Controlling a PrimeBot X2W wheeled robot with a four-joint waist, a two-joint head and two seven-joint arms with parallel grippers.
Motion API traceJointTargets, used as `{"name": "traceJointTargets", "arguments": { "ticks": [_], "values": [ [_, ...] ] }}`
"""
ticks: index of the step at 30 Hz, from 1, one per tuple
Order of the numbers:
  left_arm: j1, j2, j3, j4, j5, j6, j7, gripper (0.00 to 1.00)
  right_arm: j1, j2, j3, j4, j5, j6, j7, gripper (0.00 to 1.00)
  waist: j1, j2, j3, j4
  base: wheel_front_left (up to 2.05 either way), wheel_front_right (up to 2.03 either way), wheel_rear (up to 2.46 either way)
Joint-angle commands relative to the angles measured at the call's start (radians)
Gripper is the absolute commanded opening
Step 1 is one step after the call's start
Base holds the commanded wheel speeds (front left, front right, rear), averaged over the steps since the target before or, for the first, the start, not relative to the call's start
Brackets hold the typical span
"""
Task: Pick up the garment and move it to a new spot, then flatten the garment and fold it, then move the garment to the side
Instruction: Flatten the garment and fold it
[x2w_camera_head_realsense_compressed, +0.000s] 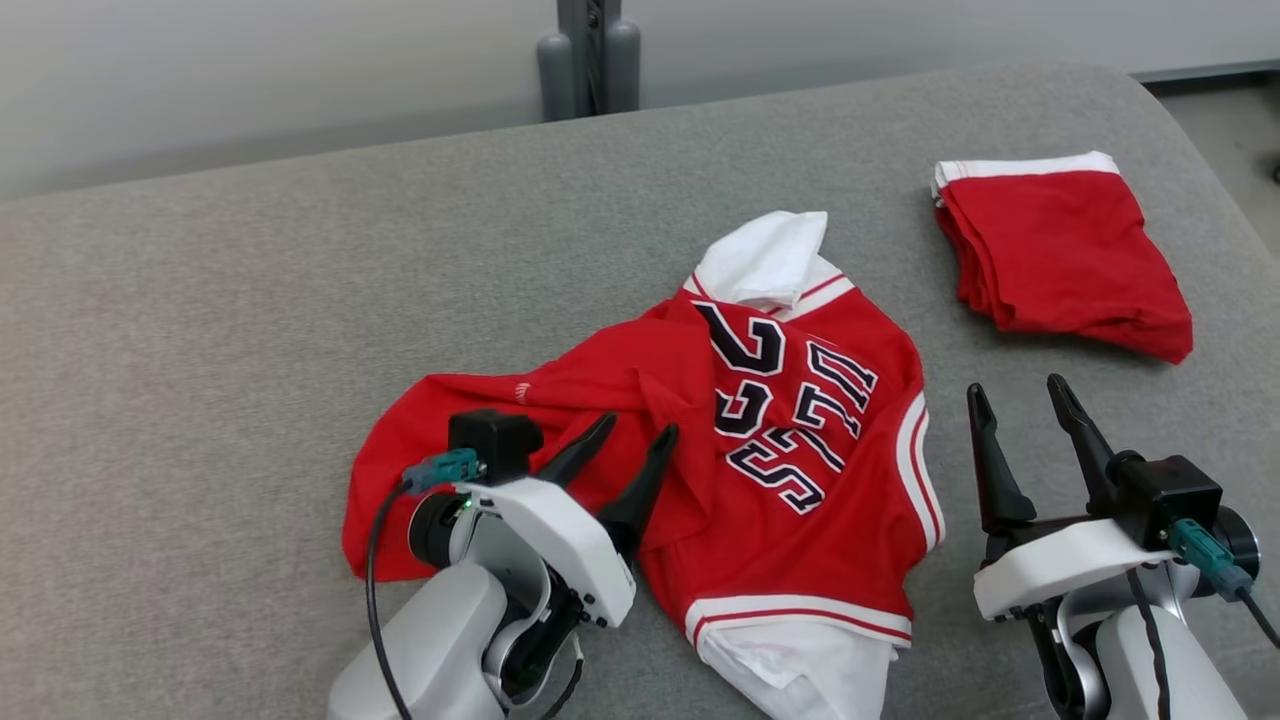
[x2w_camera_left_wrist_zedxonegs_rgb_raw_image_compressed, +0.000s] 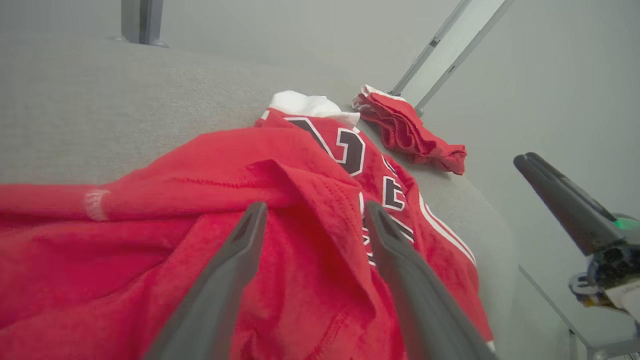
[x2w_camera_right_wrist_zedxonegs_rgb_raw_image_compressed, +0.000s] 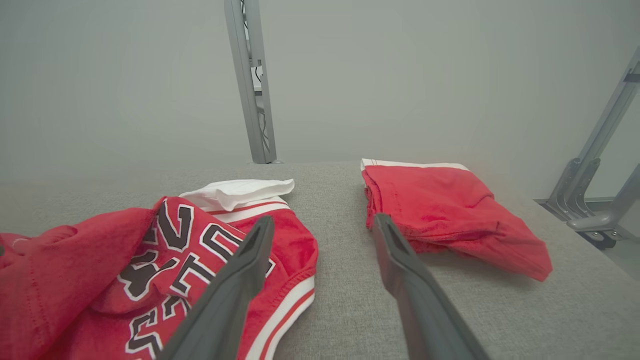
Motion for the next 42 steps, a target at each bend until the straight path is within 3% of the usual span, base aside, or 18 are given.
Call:
{"name": "traceJointTargets", "arguments": {
  "ticks": [1,5,9,16,17,18,19,29,42],
  "values": [
    [-0.027,0.007,-0.009,0.01,-0.028,0.014,0.012,1.0,-0.014,-0.001,-0.002,-0.006,0.004,0.0,-0.006,1.0,0.0,0.0,0.019,-0.021,0.0,0.0,0.0],
    [-0.061,0.006,-0.038,0.027,-0.127,0.043,0.031,1.0,-0.014,0.004,-0.005,-0.01,0.009,0.0,-0.006,1.0,0.0,0.0,0.037,-0.044,0.0,0.0,0.0],
    [-0.097,0.006,-0.072,0.068,-0.144,0.083,0.043,1.0,-0.008,0.007,-0.006,-0.013,0.014,0.0,-0.006,1.0,0.0,0.0,0.047,-0.055,0.0,0.0,0.0],
    [-0.115,0.006,-0.108,0.082,-0.204,0.055,0.033,1.0,-0.009,0.008,-0.007,-0.008,0.015,0.0,-0.006,1.0,0.0,0.0,0.051,-0.058,0.0,0.0,0.0],
    [-0.117,0.006,-0.114,0.081,-0.21,0.051,0.028,0.61,-0.008,0.009,-0.008,-0.006,0.014,0.0,-0.006,1.0,0.0,0.0,0.05,-0.057,0.0,0.0,0.0],
    [-0.119,0.007,-0.118,0.079,-0.218,0.046,0.023,0.12,-0.008,0.009,-0.008,-0.005,0.012,0.0,-0.006,1.0,0.0,0.0,0.049,-0.056,0.0,0.0,0.0],
    [-0.12,0.006,-0.123,0.078,-0.223,0.045,0.017,0.0,-0.008,0.009,-0.008,-0.003,0.01,0.0,-0.006,1.0,0.0,0.0,0.048,-0.055,0.0,0.0,0.0],
    [-0.162,0.019,-0.098,0.096,-0.251,0.035,-0.065,0.0,-0.003,0.009,-0.01,0.009,0.0,0.0,-0.005,1.0,0.0,0.0,0.024,-0.022,0.0,0.0,0.0],
    [-0.288,0.167,0.001,0.135,-0.255,0.04,-0.078,0.0,-0.007,0.008,-0.002,0.024,-0.01,0.0,-0.005,1.0,0.0,0.0,0.006,0.027,0.0,0.0,0.0]
  ]
}}
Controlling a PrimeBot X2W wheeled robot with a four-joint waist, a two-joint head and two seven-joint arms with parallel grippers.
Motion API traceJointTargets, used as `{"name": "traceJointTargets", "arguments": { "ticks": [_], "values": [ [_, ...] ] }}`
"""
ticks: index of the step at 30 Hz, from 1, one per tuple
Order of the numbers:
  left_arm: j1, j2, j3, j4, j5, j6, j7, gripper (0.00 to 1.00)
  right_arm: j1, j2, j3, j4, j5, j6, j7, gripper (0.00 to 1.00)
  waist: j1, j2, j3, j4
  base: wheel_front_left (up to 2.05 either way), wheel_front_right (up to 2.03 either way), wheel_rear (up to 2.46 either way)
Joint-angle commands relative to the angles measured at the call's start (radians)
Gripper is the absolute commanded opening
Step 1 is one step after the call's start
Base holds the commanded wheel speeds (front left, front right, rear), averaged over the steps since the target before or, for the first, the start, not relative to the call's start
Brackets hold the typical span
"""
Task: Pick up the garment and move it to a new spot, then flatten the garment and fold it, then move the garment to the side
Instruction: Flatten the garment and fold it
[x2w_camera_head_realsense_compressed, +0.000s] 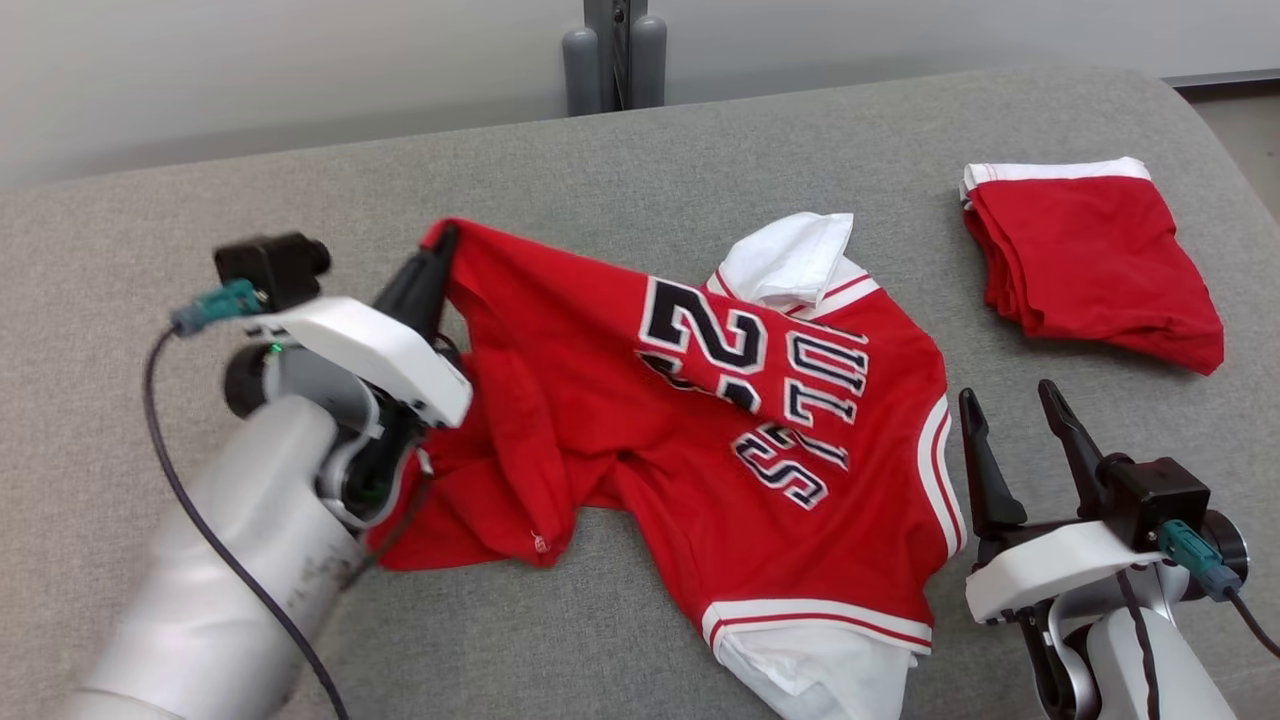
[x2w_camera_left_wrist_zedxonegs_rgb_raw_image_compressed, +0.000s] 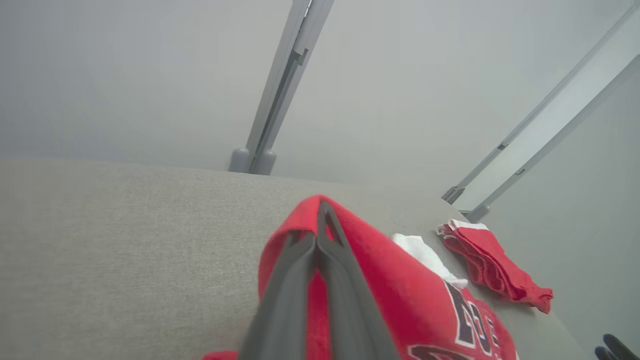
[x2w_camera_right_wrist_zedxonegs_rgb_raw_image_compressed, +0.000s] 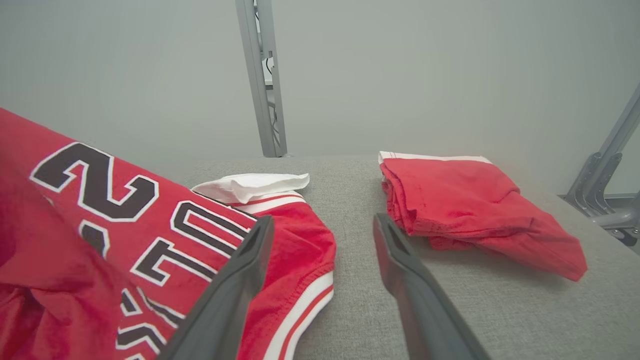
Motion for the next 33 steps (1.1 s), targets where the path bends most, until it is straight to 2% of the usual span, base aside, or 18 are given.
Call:
{"name": "traceJointTargets", "arguments": {
  "ticks": [1,11,14,15,24,26,27,28,33],
  "values": [
    [-0.023,0.013,0.002,0.006,0.01,-0.002,0.003,0.0,-0.004,-0.005,0.0,0.003,-0.007,0.0,-0.004,1.0,0.0,0.0,0.003,0.001,0.0,0.0,0.0],
    [-0.219,0.12,-0.058,0.114,0.107,-0.037,0.077,0.0,-0.037,-0.005,0.043,0.002,0.013,0.0,-0.004,1.0,0.0,0.0,0.068,-0.025,0.0,0.0,0.0],
    [-0.28,0.133,-0.087,0.157,0.149,-0.045,0.072,0.0,-0.048,-0.005,0.061,0.001,0.022,0.0,-0.004,1.0,0.0,0.0,0.093,-0.045,0.0,0.0,0.0],
    [-0.351,0.136,-0.136,0.213,0.201,-0.055,0.058,0.0,-0.063,-0.005,0.083,-0.002,0.036,0.0,-0.004,1.0,0.0,0.0,0.126,-0.073,0.0,0.0,0.0],
    [-0.475,0.144,-0.207,0.368,0.288,-0.061,-0.021,0.0,-0.089,-0.005,0.118,-0.016,0.073,0.0,-0.004,1.0,0.0,0.0,0.194,-0.119,0.0,0.0,0.0],
    [-0.503,0.14,-0.207,0.402,0.299,-0.051,-0.046,0.0,-0.091,-0.005,0.124,-0.017,0.077,0.0,-0.004,1.0,0.0,0.0,0.206,-0.122,0.0,0.0,0.0],
    [-0.512,0.136,-0.205,0.418,0.301,-0.043,-0.056,0.48,-0.092,-0.005,0.127,-0.018,0.081,0.0,-0.004,1.0,0.0,0.0,0.212,-0.122,0.0,0.0,0.0],
    [-0.517,0.13,-0.199,0.436,0.297,-0.033,-0.064,1.0,-0.094,-0.005,0.13,-0.016,0.084,0.0,-0.004,1.0,0.0,0.0,0.216,-0.122,0.0,0.0,0.0],
    [-0.535,0.108,-0.203,0.502,0.305,-0.024,-0.083,1.0,-0.106,-0.005,0.145,-0.012,0.092,0.0,-0.004,1.0,0.0,0.0,0.225,-0.117,0.0,0.0,0.0]
  ]
}}
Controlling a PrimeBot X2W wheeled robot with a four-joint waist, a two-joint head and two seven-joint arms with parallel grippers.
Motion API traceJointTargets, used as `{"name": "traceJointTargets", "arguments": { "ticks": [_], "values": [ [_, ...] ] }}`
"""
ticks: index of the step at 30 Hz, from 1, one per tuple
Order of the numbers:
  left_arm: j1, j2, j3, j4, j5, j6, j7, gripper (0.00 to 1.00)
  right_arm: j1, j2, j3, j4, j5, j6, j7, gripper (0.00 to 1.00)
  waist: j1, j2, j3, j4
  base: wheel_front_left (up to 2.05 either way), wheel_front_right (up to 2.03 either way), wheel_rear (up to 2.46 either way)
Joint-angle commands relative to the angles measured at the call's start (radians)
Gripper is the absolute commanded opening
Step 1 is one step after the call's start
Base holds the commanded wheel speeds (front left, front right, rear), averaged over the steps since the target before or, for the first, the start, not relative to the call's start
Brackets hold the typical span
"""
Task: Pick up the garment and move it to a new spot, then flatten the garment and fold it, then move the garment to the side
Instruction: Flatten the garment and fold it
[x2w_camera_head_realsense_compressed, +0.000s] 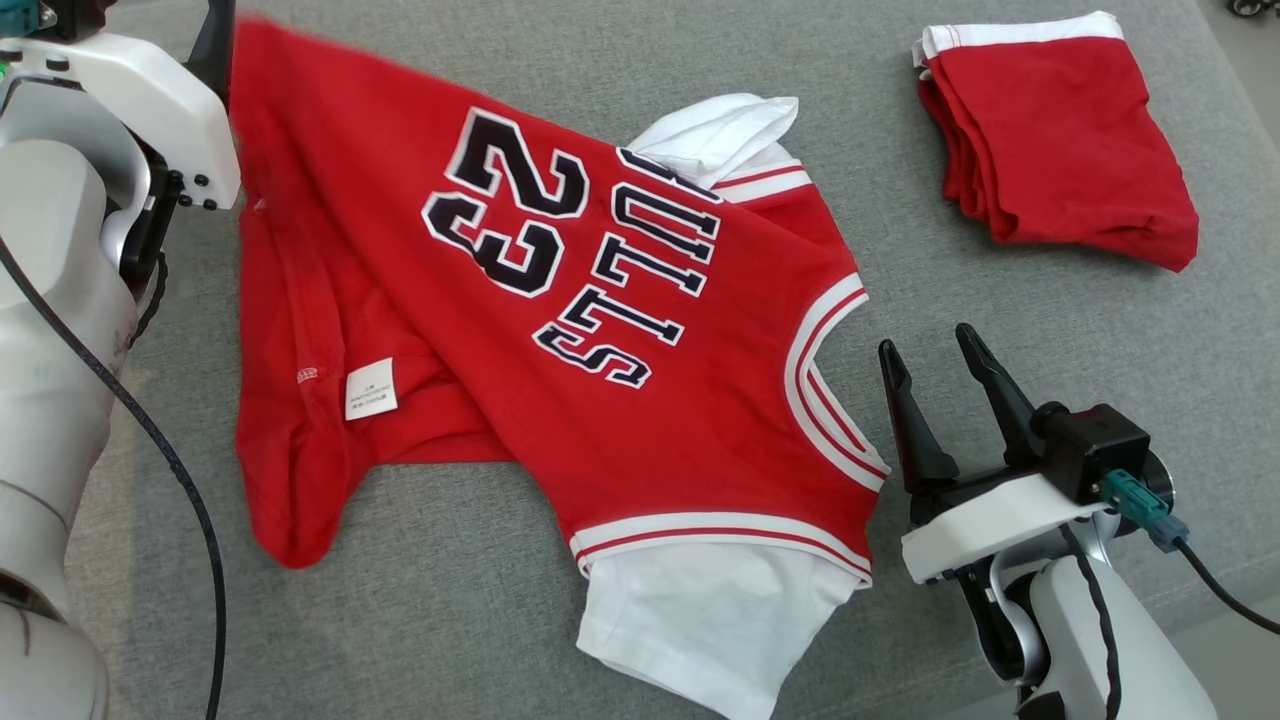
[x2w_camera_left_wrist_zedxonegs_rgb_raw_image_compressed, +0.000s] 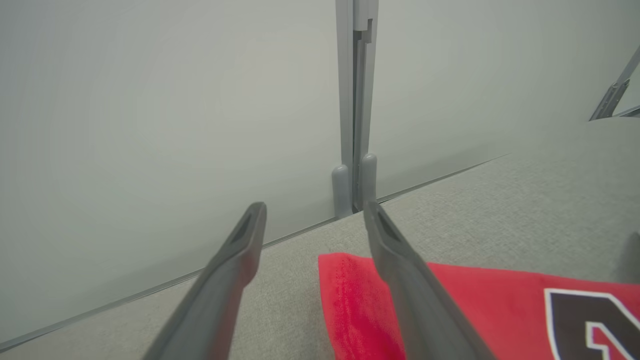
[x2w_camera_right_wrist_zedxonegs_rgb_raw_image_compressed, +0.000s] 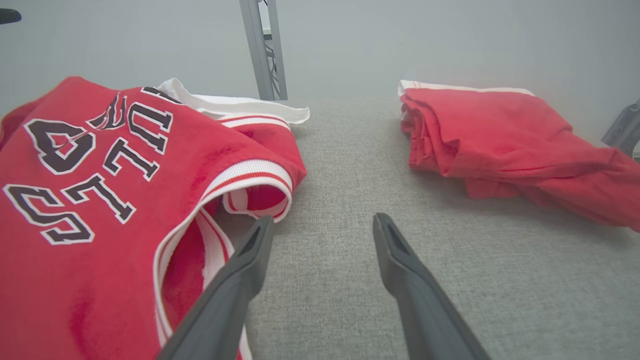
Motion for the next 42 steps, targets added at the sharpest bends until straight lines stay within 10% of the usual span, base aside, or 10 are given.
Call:
{"name": "traceJointTargets", "arguments": {
  "ticks": [1,12,25,33,42],
  "values": [
    [-0.017,-0.004,0.0,0.026,0.003,0.007,-0.008,1.0,-0.016,-0.005,0.002,0.001,0.007,0.0,-0.004,1.0,0.0,0.0,0.0,0.005,0.0,0.0,0.0],
    [0.005,-0.029,0.082,0.008,-0.056,0.009,-0.034,1.0,-0.005,-0.005,-0.029,-0.009,-0.029,0.0,-0.004,1.0,0.0,0.0,-0.083,0.066,0.0,0.0,0.0],
    [0.526,-0.01,0.478,-0.685,0.132,0.11,-0.033,1.0,0.076,-0.017,-0.087,-0.167,-0.083,0.0,-0.004,1.0,0.0,0.0,-0.253,0.176,0.0,0.0,0.0],
    [0.994,-0.177,0.756,-1.035,0.277,0.08,-0.033,1.0,0.152,-0.038,-0.093,-0.193,-0.084,0.0,-0.004,1.0,0.0,0.0,-0.309,0.202,0.0,0.0,0.0],
    [1.188,-0.268,0.836,-1.01,0.374,0.004,-0.033,1.0,0.196,-0.03,-0.099,-0.151,-0.074,0.0,-0.004,1.0,0.0,0.0,-0.344,0.197,0.0,0.0,0.0]
  ]
}}
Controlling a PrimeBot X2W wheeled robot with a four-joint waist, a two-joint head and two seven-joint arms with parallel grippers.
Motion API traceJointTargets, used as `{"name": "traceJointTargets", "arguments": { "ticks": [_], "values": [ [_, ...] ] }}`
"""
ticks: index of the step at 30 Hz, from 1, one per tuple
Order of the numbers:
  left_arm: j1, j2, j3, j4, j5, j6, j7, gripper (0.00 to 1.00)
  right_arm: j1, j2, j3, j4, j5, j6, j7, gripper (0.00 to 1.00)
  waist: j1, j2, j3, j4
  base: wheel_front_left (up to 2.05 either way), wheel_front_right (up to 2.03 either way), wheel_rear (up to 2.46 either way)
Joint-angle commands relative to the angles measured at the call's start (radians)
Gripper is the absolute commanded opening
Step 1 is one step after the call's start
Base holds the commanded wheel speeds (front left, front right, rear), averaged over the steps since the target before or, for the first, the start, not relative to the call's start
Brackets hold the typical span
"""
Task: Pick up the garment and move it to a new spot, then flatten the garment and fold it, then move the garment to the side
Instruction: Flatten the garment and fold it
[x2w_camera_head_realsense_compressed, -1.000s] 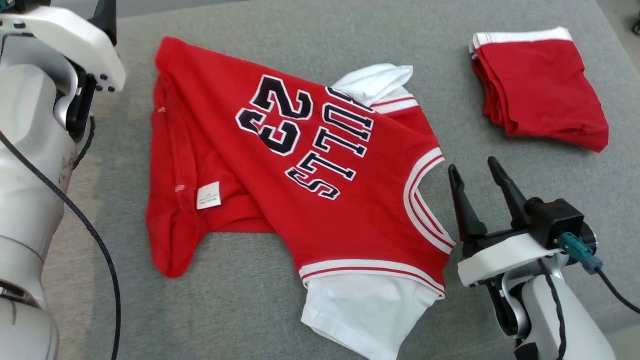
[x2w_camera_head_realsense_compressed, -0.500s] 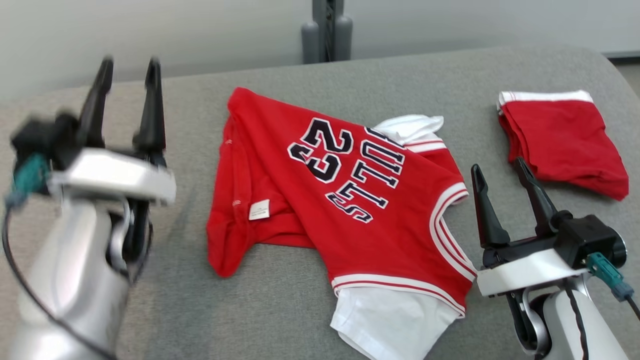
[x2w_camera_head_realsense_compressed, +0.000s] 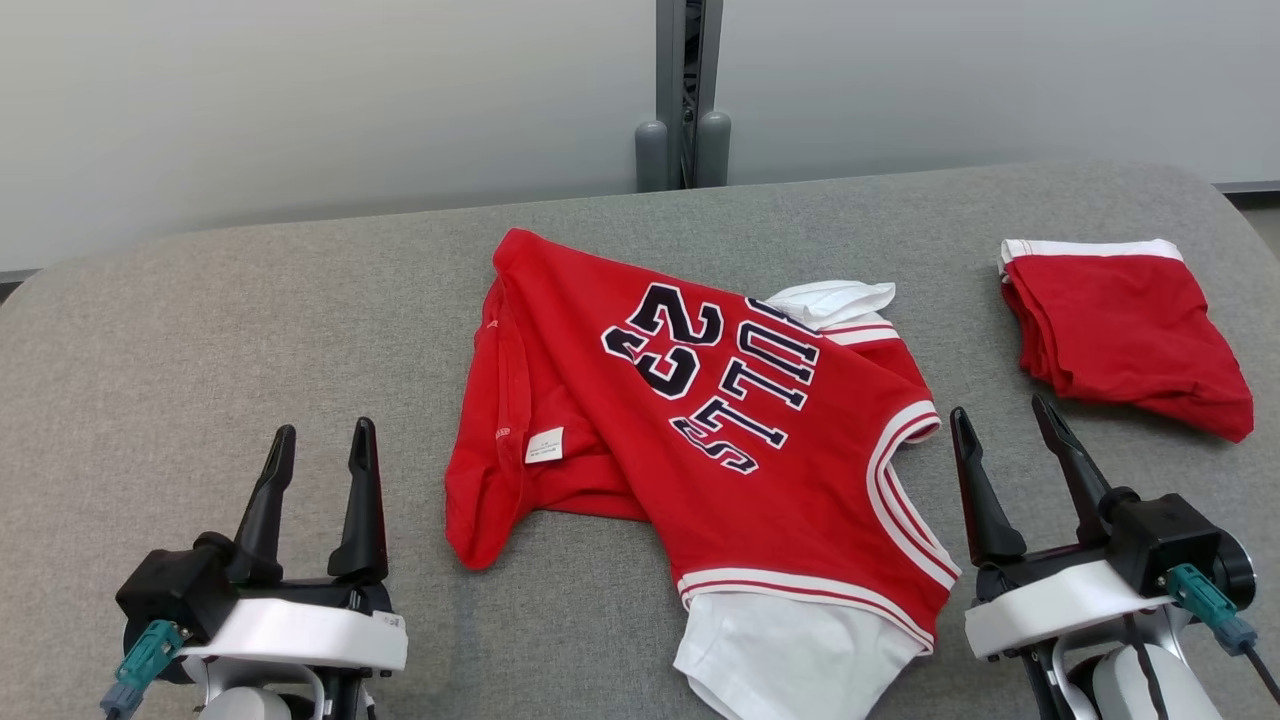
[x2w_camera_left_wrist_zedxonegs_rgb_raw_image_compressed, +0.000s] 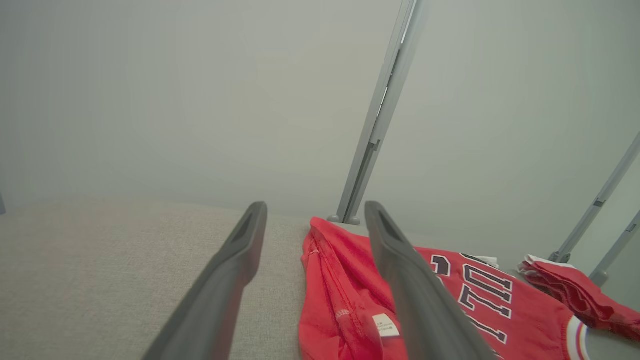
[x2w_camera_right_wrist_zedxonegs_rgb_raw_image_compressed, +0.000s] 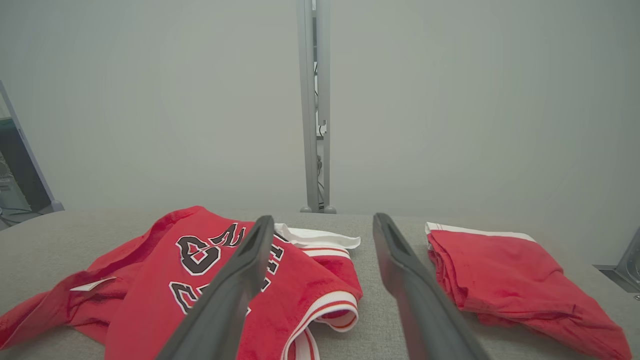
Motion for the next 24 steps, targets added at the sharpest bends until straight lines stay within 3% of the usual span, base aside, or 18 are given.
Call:
{"name": "traceJointTargets", "arguments": {
  "ticks": [1,12,17,24],
  "values": [
    [0.005,0.001,0.003,0.0,0.016,-0.009,0.0,1.0,0.006,-0.001,-0.002,0.005,0.006,0.0,-0.004,1.0,0.0,0.0,-0.001,-0.001,0.0,0.0,0.0],
    [-0.033,-0.003,-0.033,0.034,0.002,-0.018,0.0,1.0,-0.014,0.007,0.002,0.01,0.007,0.0,-0.004,1.0,0.0,0.0,0.011,-0.012,0.0,0.0,0.0],
    [-0.073,-0.002,-0.12,0.158,0.025,-0.022,0.003,1.0,-0.02,0.011,0.003,0.014,0.008,0.0,-0.004,1.0,0.0,0.0,0.035,-0.027,0.0,0.0,0.0],
    [-0.207,-0.002,-0.22,0.312,0.06,-0.022,0.095,1.0,-0.032,0.017,0.011,0.029,0.013,0.0,-0.004,1.0,0.0,0.0,0.076,-0.044,0.0,0.0,0.0]
  ]
}}
